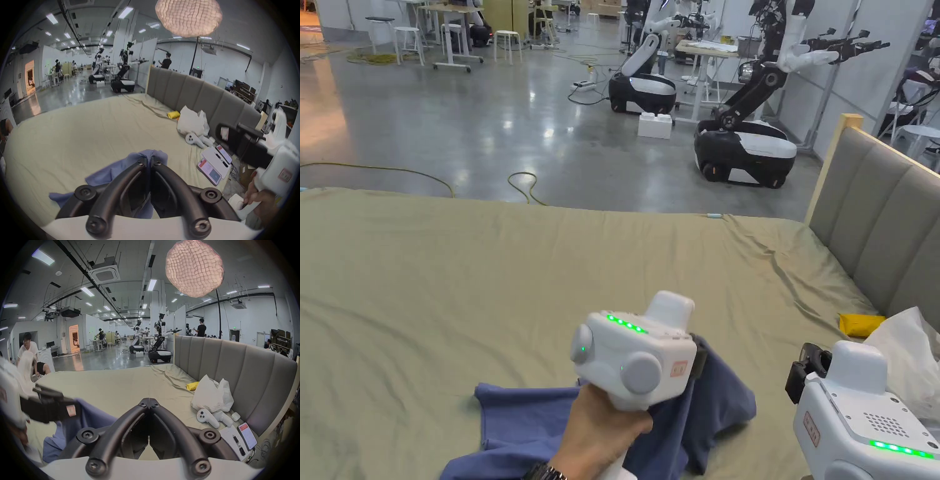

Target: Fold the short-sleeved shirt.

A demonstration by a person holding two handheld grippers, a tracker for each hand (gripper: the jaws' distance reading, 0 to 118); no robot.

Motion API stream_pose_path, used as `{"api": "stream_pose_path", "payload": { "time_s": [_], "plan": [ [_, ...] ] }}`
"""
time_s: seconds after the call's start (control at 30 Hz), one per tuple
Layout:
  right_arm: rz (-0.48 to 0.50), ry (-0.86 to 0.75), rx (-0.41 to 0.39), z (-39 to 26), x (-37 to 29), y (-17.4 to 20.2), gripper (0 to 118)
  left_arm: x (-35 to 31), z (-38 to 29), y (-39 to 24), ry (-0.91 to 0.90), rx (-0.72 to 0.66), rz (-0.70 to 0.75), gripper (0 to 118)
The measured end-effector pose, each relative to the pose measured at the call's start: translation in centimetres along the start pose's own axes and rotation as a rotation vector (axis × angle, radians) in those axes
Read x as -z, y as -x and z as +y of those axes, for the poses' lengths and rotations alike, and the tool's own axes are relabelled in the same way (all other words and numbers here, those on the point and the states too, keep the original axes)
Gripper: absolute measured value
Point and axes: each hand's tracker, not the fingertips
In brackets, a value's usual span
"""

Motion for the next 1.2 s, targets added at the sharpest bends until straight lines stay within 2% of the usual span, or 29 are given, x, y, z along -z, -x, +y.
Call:
{"api": "stream_pose_path", "payload": {
  "time_s": [0.07,0.13,0.2,0.23,0.33,0.5,0.63,0.7,0.73,0.77,0.8,0.83,0.9,1.07,1.13,1.2],
  "plan": [
    [-0.004,0.011,-0.004,-0.3,0.0,-0.3,0,0.6,-1.3,-0.2,0.007,0.014,0.008,6],
    [-0.002,0.024,-0.009,-0.5,-0.1,-0.4,0,0.5,-2.2,0.1,0.004,0.023,0.024,19],
    [0.004,0.033,-0.013,-0.5,-0.1,-0.3,0,-0.2,-2.5,0.9,-0.010,0.004,0.035,53],
    [0.009,0.037,-0.015,-0.6,-0.1,-0.2,0,-1.7,-2.3,-1.5,-0.041,-0.011,0.040,65],
    [0.027,0.033,-0.017,-0.5,-0.3,0.5,0,-4.7,-2.1,-0.3,-0.134,-0.072,0.092,68],
    [0.056,-0.009,-0.022,0.4,-0.6,2.0,0,-9.8,-3.0,3.8,-0.227,-0.104,0.265,68],
    [0.090,-0.045,-0.044,1.3,-1.0,3.7,0,-13.1,-4.8,7.0,-0.268,-0.114,0.387,66],
    [0.103,-0.065,-0.062,1.5,-1.1,4.5,0,-14.7,-5.8,8.0,-0.282,-0.125,0.423,59],
    [0.106,-0.076,-0.072,1.5,-1.2,4.9,0,-15.4,-6.3,8.4,-0.298,-0.127,0.441,46],
    [0.104,-0.085,-0.078,1.5,-1.4,5.3,0,-16.3,-6.8,8.5,-0.310,-0.133,0.482,23],
    [0.101,-0.094,-0.080,1.4,-1.5,5.5,0,-16.8,-7.3,8.7,-0.315,-0.133,0.519,14],
    [0.098,-0.103,-0.079,1.3,-1.5,5.8,0,-17.3,-7.9,8.9,-0.322,-0.140,0.558,14],
    [0.094,-0.115,-0.070,1.0,-1.7,6.3,0,-18.5,-8.9,9.0,-0.340,-0.169,0.537,1],
    [0.112,-0.120,-0.069,0.6,-1.4,7.2,0,-19.3,-10.4,10.3,-0.310,-0.228,0.582,0],
    [0.121,-0.109,-0.074,0.5,-1.1,7.3,0,-18.8,-10.6,11.5,-0.245,-0.268,0.610,0],
    [0.124,-0.094,-0.080,0.4,-0.8,7.4,0,-17.3,-10.7,14.2,-0.144,-0.352,0.540,0]
  ]
}}
